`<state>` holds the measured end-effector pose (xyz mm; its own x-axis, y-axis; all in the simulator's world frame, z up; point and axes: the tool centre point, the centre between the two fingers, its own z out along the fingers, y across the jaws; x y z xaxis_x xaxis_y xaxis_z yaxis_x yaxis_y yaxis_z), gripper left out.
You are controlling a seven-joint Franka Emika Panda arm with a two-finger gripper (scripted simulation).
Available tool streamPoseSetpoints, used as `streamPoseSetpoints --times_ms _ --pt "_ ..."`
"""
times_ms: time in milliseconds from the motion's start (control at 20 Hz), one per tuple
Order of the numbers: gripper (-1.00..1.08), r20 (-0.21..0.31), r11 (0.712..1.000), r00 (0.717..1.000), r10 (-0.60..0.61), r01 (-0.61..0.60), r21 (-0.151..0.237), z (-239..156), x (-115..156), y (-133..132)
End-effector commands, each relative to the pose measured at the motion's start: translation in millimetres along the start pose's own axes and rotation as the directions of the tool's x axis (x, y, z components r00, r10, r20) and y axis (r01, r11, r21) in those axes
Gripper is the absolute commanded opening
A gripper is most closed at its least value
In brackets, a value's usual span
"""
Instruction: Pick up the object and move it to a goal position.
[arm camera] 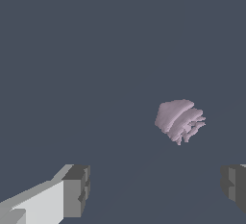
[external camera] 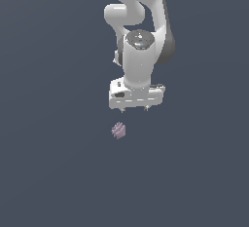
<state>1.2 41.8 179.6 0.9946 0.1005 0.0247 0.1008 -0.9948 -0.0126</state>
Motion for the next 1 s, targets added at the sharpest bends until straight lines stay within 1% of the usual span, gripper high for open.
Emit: streamPoseSetpoints --times_ms 0,250,450,750,950 --pt "1.00 -0.005 1.000 1.000 -0.019 0.019 -0.003 -3 2 -3" --pt "1.00 -0.004 1.000 1.000 -0.009 0.009 -0.002 -1 2 -2" --pt "1.00 -0.003 1.000 1.000 0.026 -0.026 -0.001 2 3 0" --pt "1.00 0.002 0.992 0.992 0.127 -0.127 0.001 14 6 9" --pt "1.00 0.006 0.974 0.974 0.225 -0.225 0.001 25 9 17"
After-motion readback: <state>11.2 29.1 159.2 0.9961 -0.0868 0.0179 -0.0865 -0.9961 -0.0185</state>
